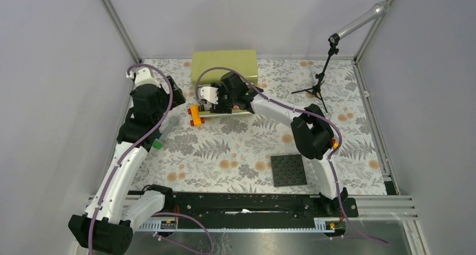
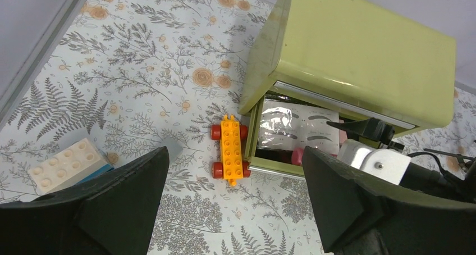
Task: Organize the makeup
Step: Place the makeup in the drawer, then close the drawer in the storage box.
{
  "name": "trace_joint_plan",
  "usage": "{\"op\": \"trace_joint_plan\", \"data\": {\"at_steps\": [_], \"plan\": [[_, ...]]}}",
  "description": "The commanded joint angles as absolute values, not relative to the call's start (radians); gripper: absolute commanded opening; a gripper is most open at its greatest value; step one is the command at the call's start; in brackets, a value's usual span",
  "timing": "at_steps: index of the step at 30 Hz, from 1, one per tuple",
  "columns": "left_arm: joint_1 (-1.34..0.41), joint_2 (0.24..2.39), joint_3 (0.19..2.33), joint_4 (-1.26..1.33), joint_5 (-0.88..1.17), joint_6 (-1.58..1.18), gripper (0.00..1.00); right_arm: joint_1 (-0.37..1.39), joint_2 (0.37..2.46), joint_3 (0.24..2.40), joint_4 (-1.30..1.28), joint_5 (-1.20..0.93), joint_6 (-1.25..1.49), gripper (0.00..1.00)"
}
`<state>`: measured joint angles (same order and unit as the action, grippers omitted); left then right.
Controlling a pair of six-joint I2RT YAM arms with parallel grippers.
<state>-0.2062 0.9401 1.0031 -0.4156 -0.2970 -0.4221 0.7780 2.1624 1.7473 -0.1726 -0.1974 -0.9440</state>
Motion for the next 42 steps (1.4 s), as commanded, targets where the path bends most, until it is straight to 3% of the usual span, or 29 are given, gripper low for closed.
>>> {"op": "trace_joint_plan", "data": {"at_steps": [1,10,22,33,42], "plan": [[-0.188,0.952,0.993,-0.362,-0.244,-0.416,0.97,0.786,2.103,1.770,-0.098,-0.193,-0.908,0.75],[-0.172,1.003,1.009,-0.358,-0.166,-0.406,0.99,0.785,1.905,1.513,0.227,0.006,-0.606,0.76],[-0.173,1.150,1.190,-0.315,-0.074,-0.466,0.99,0.784,1.521,1.030,0.404,0.222,0.047,0.77],[-0.255,1.555,1.532,-0.023,0.111,-0.444,0.98,0.785,1.245,0.654,0.507,0.212,0.217,0.75],[-0.276,1.902,1.728,0.257,0.291,-0.375,0.98,0.787,1.247,0.570,0.616,0.113,0.258,0.73]]}}
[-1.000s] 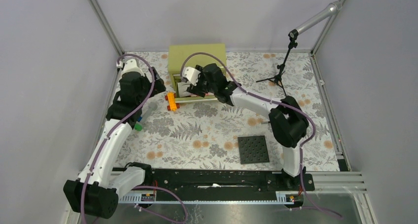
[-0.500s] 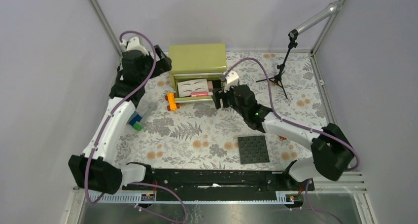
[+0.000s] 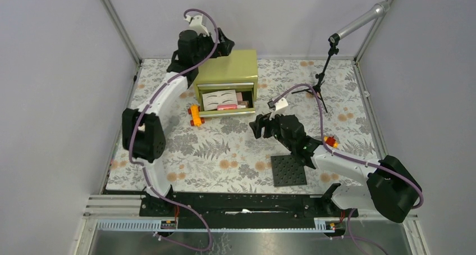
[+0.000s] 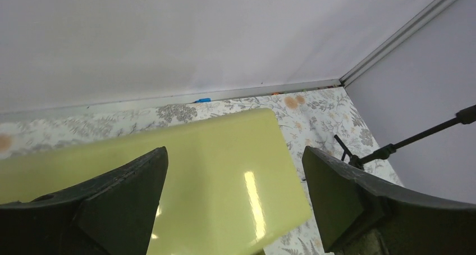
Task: Organize the makeup
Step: Close the drawer in the storage box.
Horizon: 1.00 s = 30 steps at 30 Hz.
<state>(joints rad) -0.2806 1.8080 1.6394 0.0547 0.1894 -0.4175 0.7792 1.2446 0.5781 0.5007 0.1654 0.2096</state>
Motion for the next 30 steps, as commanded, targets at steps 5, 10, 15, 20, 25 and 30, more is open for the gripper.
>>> {"op": "trace_joint_plan", "data": {"at_steps": [5,10,15,20,25,30], "plan": [[-0.274,2.108,1.956,0.214,0.310,-0.369,0.98,0.787,1.256,0.546,0.643,0.084,0.285,0.71],[-0.275,2.196,2.044,0.190,0.304,-0.384,0.99,0.787,1.265,0.541,0.640,0.092,0.284,0.71],[-0.273,2.211,2.016,0.194,0.288,-0.386,0.99,0.788,1.337,0.546,0.697,0.077,0.307,0.71],[-0.267,2.223,2.003,0.164,0.285,-0.381,0.99,0.788,1.473,0.601,0.792,0.052,0.290,0.71],[-0.259,2.226,1.982,0.147,0.287,-0.370,0.99,0.789,1.634,0.684,0.864,0.037,0.334,0.68],[-0.252,2.231,1.958,0.138,0.294,-0.367,0.99,0.790,1.771,0.758,0.922,0.072,0.370,0.67]]}}
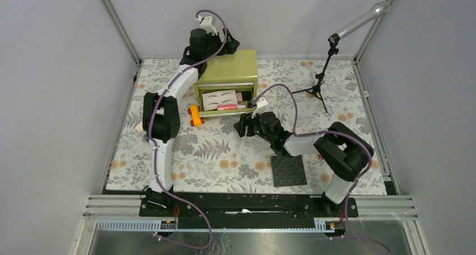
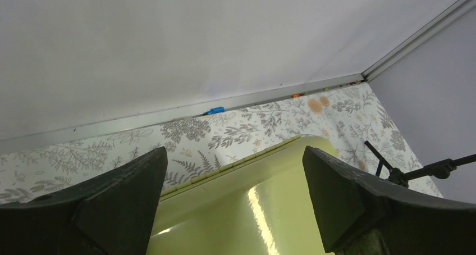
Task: Organize the makeup
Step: Close the drawer in the storage box.
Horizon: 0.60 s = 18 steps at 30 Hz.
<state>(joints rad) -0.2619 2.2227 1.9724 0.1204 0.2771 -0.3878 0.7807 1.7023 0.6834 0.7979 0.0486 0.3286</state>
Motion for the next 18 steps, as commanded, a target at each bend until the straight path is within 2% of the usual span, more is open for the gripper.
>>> {"op": "trace_joint_plan", "data": {"at_steps": [1,18], "plan": [[-0.250,2.231,1.951,0.140,0.293,-0.367,0.99,0.790,1.795,0.772,0.939,0.081,0.379,0.66],[-0.249,2.209,1.853,0.122,0.317,-0.304,0.98,0.798,2.075,1.009,1.121,0.184,0.263,0.60]]}}
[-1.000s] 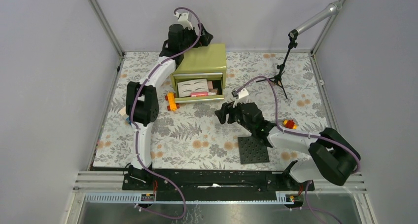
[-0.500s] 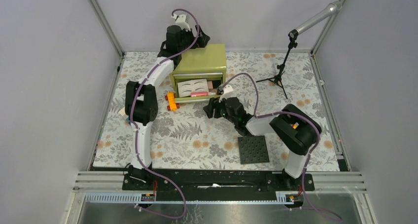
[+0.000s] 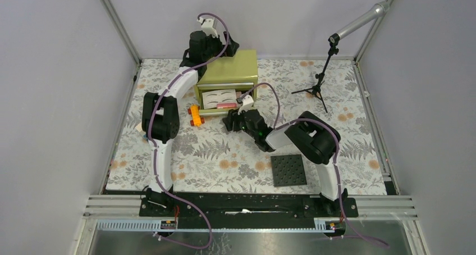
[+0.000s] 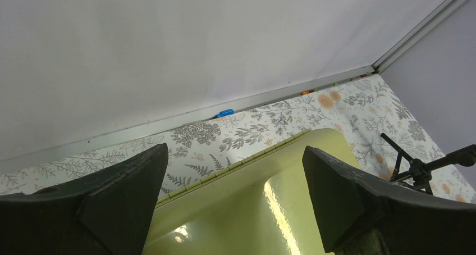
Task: Organize the makeup
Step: Close the drawer in the storage box.
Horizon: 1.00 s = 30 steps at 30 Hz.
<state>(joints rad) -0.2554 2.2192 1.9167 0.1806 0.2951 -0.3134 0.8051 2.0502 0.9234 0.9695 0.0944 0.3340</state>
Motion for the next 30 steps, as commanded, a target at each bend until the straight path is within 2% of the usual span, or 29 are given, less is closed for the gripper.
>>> {"op": "trace_joint_plan", "data": {"at_steps": [1,5,12,19,30], "plan": [[-0.250,2.209,1.846,0.126,0.321,-0.304,0.98,0.798,2.082,1.021,1.131,0.202,0.259,0.60],[-0.249,2.212,1.844,0.115,0.334,-0.295,0.98,0.798,2.125,1.082,1.180,0.232,0.201,0.61],[-0.248,2.210,1.831,0.115,0.335,-0.281,0.98,0.781,2.196,1.229,1.108,0.280,0.096,0.63],[-0.250,2.214,1.818,0.127,0.342,-0.283,0.98,0.744,2.235,1.271,1.100,0.258,0.064,0.63],[-0.250,2.224,1.830,0.111,0.334,-0.268,0.98,0.740,2.082,1.033,1.252,0.077,0.051,0.63]]}}
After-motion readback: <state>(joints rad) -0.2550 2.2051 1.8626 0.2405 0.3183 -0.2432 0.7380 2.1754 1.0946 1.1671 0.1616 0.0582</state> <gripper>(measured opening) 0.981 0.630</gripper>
